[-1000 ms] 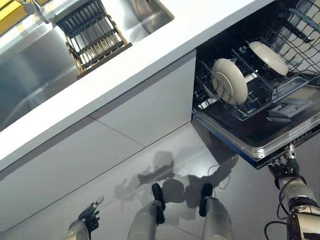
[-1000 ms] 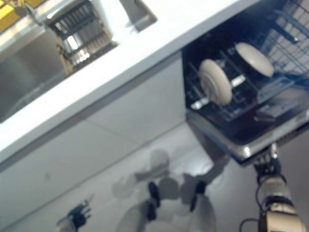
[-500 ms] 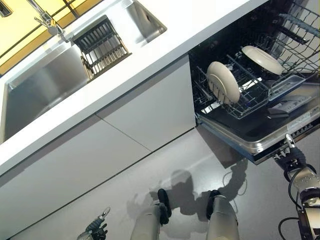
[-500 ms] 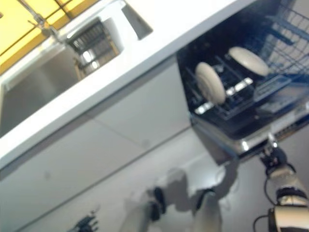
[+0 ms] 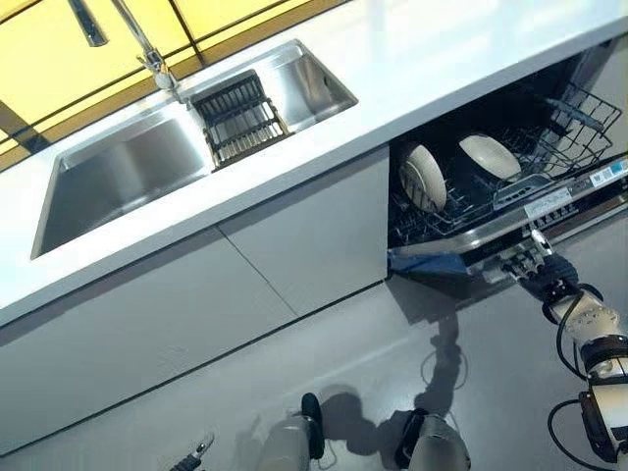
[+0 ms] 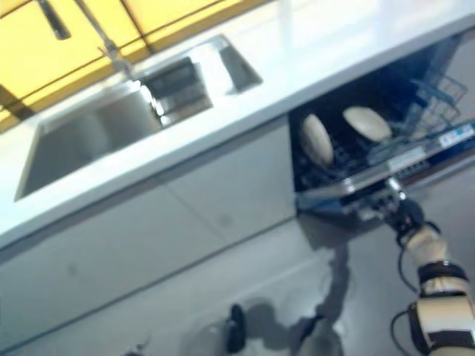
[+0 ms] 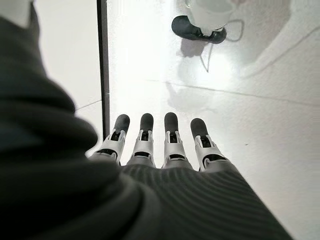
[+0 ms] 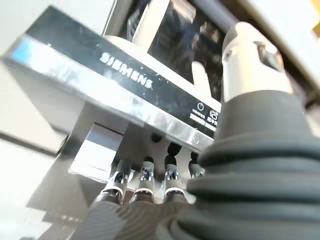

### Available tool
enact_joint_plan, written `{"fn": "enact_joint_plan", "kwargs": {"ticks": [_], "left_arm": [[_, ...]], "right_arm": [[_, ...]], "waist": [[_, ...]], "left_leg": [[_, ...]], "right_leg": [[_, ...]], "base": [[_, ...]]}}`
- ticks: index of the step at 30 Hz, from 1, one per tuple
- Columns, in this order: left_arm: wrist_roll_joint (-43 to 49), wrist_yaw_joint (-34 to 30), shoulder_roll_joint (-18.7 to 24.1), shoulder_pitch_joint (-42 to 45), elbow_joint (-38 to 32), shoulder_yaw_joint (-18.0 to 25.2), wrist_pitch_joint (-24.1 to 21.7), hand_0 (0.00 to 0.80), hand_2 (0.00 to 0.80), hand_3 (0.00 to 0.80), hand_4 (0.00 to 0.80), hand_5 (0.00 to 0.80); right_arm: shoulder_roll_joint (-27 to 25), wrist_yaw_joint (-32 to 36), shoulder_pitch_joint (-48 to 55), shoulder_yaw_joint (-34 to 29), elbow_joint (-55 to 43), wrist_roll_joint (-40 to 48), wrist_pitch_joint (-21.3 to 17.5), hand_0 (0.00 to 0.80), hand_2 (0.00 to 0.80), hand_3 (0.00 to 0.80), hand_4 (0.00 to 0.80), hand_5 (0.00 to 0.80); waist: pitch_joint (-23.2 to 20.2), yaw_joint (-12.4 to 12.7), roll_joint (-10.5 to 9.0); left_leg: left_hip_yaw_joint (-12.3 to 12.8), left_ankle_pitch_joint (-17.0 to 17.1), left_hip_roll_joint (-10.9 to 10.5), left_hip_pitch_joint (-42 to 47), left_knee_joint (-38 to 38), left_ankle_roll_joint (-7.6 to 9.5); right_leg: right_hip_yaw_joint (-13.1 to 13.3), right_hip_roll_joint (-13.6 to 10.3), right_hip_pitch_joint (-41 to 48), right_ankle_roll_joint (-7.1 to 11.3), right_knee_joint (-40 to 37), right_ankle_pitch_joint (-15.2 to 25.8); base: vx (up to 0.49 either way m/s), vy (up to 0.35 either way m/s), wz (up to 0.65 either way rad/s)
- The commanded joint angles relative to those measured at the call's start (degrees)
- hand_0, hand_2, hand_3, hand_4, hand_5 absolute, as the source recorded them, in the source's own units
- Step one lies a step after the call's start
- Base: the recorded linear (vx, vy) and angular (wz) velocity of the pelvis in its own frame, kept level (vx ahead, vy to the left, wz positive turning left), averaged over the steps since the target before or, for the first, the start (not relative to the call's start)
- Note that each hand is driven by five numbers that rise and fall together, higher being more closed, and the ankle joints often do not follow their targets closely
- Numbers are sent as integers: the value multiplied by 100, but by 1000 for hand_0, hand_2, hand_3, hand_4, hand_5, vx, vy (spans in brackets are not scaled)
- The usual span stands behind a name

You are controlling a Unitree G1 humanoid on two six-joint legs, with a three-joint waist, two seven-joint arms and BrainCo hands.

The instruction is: Take plates into dishwasher

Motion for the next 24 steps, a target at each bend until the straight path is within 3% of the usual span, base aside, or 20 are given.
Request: {"fn": "enact_joint_plan", "kwargs": {"ticks": [1,9,14,18,24], "left_arm": [[341,5,481,236,-174,-287,-17,0,0,0,0,0],[604,-19,560,367,-170,-201,-37,0,0,0,0,0],[732,-88,558,390,-67,-144,-80,0,0,0,0,0],[733,-100,532,343,-4,-107,-131,0,0,0,0,0],[673,-153,469,122,257,-56,-249,0,0,0,0,0]], "right_arm": [[163,691,-1493,127,-484,-101,-238,0,0,0,0,0],[77,810,-1038,-159,-131,-442,-34,0,0,0,0,0],[78,811,-605,-268,144,-1289,147,0,0,0,0,0],[132,725,-201,-270,383,-1894,278,0,0,0,0,0],[522,719,622,-398,655,-2305,137,0,0,0,0,0]], "waist": [[-273,373,-445],[-454,448,-647],[-718,442,-783],[-994,412,-929],[-1398,317,-1099]], "left_leg": [[14,-230,65,-190,938,16],[18,-231,123,48,768,-17],[127,-281,119,328,380,-6],[231,-326,15,604,-186,53],[270,-137,-177,1008,-1127,110]], "right_leg": [[148,322,933,-129,-607,-205],[85,506,1429,-3,-1174,0],[76,626,1810,150,-1793,227],[81,679,2063,329,-2360,498],[116,773,2284,548,-3116,837]], "base": [[51,-1,31],[58,-3,17],[74,36,13],[56,76,-3],[27,94,-8]]}}
